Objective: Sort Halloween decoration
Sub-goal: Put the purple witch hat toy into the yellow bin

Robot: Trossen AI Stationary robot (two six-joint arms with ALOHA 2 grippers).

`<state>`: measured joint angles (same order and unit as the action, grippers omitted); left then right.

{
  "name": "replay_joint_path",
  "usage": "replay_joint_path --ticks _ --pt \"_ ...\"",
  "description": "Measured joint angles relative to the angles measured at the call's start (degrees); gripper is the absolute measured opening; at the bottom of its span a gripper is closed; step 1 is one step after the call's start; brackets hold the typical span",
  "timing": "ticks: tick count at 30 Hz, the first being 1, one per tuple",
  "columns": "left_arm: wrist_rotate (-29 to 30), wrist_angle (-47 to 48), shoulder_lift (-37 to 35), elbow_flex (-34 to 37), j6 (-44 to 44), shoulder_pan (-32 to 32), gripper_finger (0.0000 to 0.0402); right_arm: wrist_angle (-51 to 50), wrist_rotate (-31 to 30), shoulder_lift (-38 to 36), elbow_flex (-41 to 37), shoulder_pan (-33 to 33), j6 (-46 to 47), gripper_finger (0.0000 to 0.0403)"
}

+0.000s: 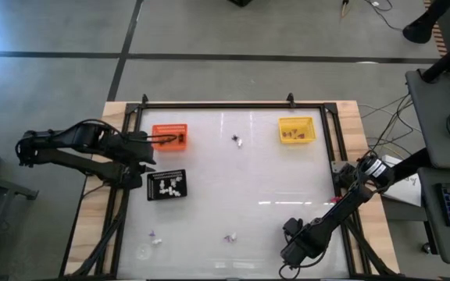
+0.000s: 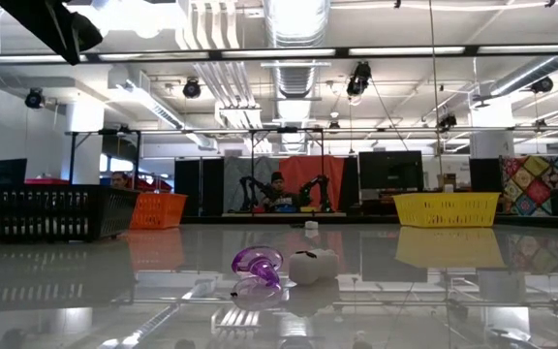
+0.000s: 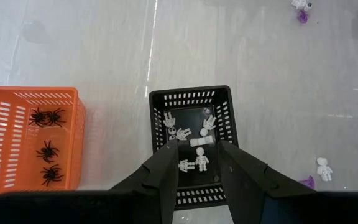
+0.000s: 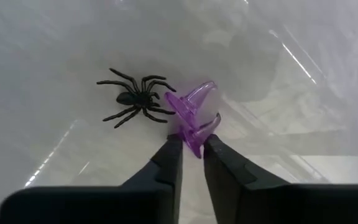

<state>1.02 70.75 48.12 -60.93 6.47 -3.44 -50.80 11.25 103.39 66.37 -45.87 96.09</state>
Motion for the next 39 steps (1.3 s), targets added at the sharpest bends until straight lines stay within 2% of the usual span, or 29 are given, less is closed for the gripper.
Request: replay_joint_path --ticks 6,21,26,31,39 --pt "0.00 0.01 0.00 0.00 -0.01 0.01 0.0096 -0.90 1.27 0.00 -0.09 0.02 3.07 0.0013" --pt "0.14 1.66 -1.68 0.00 -1.50 0.01 0.0096 -2.24 -0.28 -1.53 3.16 0.00 17.17 0.0009" --pt "3.03 4.85 -1.85 0.00 -1.38 0.02 0.0096 -3.06 -8.70 -3.07 4.73 0.02 22.73 0.0009" --pt "3.04 5.26 -2.10 0.00 -1.49 0.02 0.0096 -6.79 -17.79 -5.00 6.41 2.00 24.36 0.0009" --pt "4.21 4.91 -2.12 0.00 -2.11 0.02 0.0096 -17.05 -23.26 -8.22 7.97 8.90 17.84 0.0009"
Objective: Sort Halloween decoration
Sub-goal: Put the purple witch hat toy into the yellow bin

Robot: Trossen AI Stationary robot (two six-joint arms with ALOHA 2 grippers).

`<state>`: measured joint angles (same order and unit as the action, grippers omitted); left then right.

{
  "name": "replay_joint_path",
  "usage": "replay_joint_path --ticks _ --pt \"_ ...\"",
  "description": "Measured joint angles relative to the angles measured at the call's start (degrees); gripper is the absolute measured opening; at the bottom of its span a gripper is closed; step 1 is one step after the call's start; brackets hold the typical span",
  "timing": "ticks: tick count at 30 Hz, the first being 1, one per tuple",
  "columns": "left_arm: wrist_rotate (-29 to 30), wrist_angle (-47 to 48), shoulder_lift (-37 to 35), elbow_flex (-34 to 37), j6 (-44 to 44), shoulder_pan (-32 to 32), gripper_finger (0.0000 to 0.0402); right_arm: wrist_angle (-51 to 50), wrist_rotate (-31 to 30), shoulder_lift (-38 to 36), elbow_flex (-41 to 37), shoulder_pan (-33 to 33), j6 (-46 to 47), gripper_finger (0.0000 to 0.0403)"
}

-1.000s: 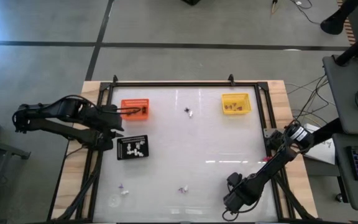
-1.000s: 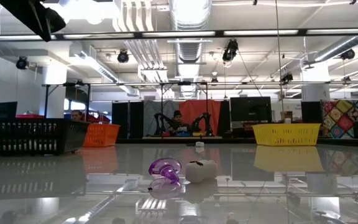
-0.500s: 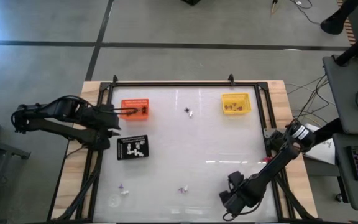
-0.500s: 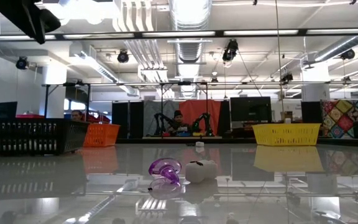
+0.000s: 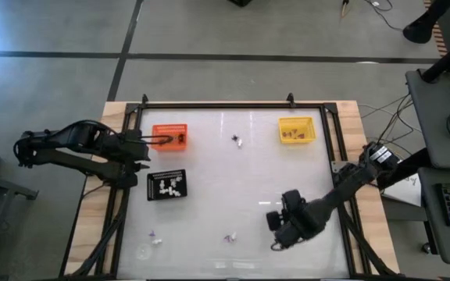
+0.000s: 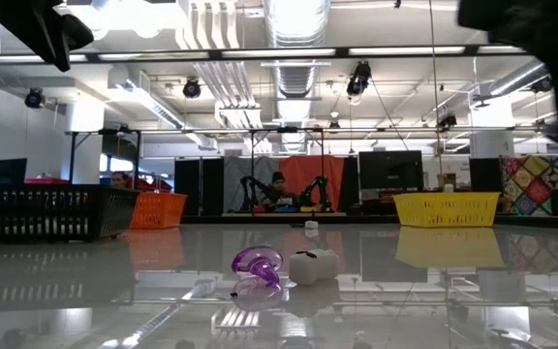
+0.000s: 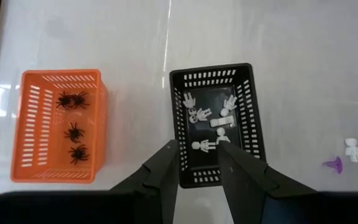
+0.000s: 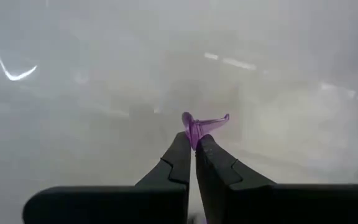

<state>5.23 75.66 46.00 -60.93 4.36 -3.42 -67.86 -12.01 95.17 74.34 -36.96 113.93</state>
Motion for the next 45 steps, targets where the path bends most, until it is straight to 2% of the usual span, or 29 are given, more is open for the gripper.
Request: replay_joint_path --ticks 12,21,27,33,38,42,45 --pt "0.39 0.01 0.00 0.00 1.98 -0.01 0.0096 -8.67 -3.02 -6.42 0.01 15.02 -23.85 0.0009" --pt "4.65 0.02 -0.02 0.00 6.85 0.00 0.0096 -9.47 -7.57 -11.92 -0.19 31.02 -45.47 0.0009" --pt "5.51 0.02 0.00 0.00 10.77 0.00 0.0096 -9.46 -9.53 -14.23 -0.25 42.15 -58.78 0.0009" --pt "13.41 0.03 0.02 0.00 13.56 0.00 0.0096 -9.24 -9.53 -14.10 -0.25 53.18 -72.58 0.0009" --pt "17.57 0.03 0.04 0.00 16.15 0.07 0.0096 -6.80 -9.20 -13.83 -0.54 61.39 -82.17 0.0009" --pt "20.96 0.18 0.02 0.00 17.79 0.07 0.0096 -2.61 -5.42 -13.73 -1.11 66.96 -89.72 0.0009" --pt "21.36 0.31 0.12 0.00 19.76 0.07 0.0096 0.25 -1.31 -13.66 -2.22 70.44 -94.64 0.0009"
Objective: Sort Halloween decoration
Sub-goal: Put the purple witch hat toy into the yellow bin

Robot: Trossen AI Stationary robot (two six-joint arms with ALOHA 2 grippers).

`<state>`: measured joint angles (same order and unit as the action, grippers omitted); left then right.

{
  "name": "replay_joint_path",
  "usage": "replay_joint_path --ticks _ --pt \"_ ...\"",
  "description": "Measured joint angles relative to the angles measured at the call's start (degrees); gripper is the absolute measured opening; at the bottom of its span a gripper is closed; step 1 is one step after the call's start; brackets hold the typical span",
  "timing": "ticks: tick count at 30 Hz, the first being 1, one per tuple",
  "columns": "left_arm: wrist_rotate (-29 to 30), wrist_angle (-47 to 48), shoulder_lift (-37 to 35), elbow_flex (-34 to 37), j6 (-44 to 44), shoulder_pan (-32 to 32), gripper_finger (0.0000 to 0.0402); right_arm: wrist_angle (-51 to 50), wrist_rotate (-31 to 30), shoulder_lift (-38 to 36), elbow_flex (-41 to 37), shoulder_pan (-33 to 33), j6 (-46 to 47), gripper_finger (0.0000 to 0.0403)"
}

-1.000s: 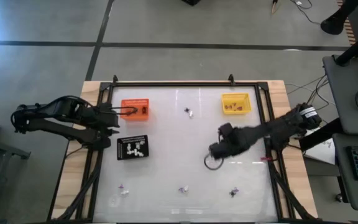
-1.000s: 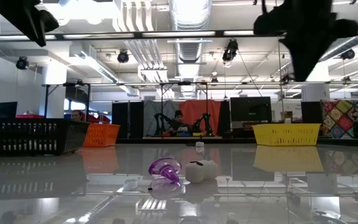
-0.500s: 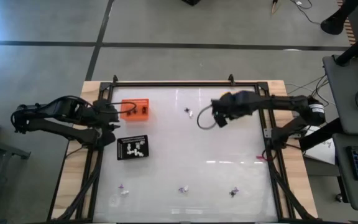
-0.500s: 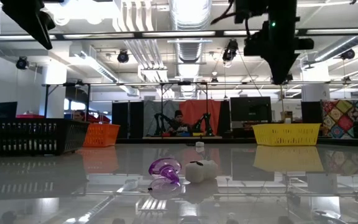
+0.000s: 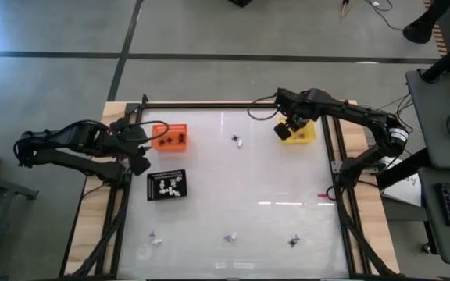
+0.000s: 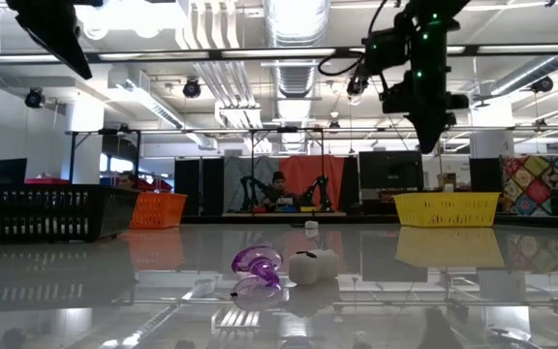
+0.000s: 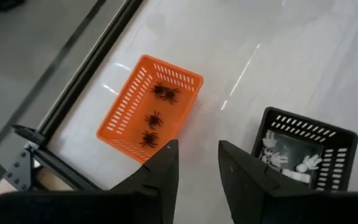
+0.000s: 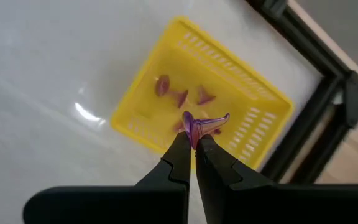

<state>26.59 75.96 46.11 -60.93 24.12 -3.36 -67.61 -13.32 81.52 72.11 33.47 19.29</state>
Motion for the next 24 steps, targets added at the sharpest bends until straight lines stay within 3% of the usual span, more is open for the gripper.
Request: replay_joint_path --ticks 14,24 --pt "-0.09 -0.02 3.02 0.00 7.44 0.00 0.0096 6.08 11.25 0.00 -8.72 8.58 -12.50 0.0009" --pt "-0.11 -0.02 4.82 0.00 8.75 0.00 0.0096 13.63 11.90 0.00 -14.40 11.96 -13.96 0.0009"
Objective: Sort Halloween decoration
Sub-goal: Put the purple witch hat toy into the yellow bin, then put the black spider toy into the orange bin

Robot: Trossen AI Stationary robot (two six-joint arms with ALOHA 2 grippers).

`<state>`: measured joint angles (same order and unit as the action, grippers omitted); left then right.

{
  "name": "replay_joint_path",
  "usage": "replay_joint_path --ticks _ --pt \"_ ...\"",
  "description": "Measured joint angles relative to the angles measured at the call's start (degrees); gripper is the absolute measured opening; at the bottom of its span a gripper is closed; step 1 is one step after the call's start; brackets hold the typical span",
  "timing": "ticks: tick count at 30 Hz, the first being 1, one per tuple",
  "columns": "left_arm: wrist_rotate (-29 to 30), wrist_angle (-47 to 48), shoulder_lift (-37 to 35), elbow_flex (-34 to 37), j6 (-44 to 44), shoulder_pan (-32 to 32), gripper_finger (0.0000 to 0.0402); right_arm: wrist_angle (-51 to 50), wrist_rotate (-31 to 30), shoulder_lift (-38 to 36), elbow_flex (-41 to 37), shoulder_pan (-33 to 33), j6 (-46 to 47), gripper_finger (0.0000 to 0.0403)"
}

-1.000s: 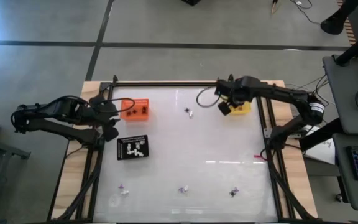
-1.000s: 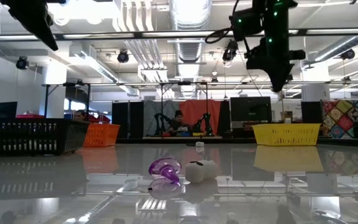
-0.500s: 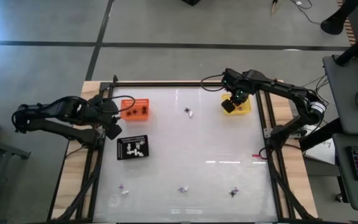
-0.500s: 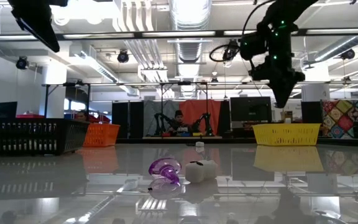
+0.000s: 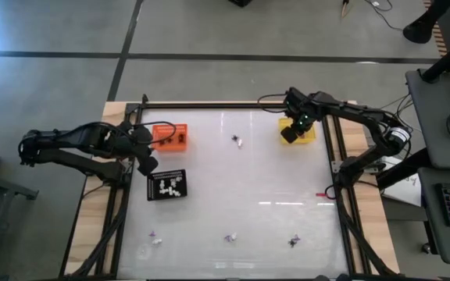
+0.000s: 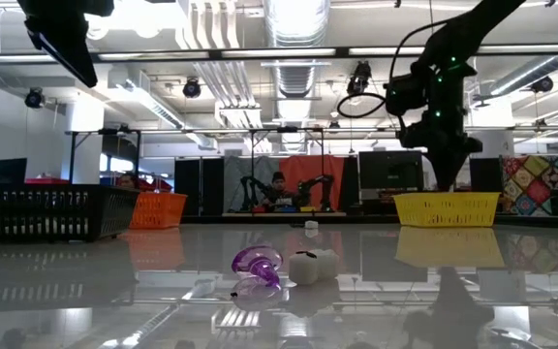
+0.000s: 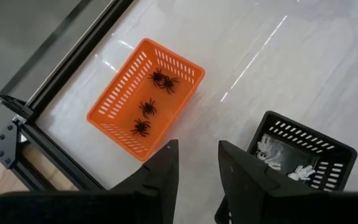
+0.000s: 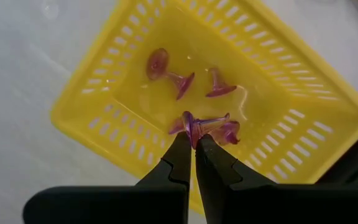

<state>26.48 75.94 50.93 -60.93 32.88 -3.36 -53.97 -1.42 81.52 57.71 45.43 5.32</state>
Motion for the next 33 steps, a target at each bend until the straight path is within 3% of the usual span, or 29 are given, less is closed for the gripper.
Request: replay_joint_path --ticks 8,13,23,33 --pt "0.00 0.00 0.03 0.00 2.63 0.00 0.0096 1.37 -0.17 0.00 -1.04 0.00 -0.02 0.0009" --pt "-0.02 0.00 0.05 0.00 3.70 0.00 0.0096 3.14 -4.33 0.00 -1.04 -0.02 1.38 0.0013" --pt "-0.03 0.02 0.11 0.00 2.58 0.00 0.0096 3.39 -4.64 0.00 -1.04 -0.02 3.10 0.0085" --pt "-0.05 0.02 0.11 0.00 2.72 0.00 0.0096 5.92 -4.56 0.00 0.91 -1.17 4.72 0.0096"
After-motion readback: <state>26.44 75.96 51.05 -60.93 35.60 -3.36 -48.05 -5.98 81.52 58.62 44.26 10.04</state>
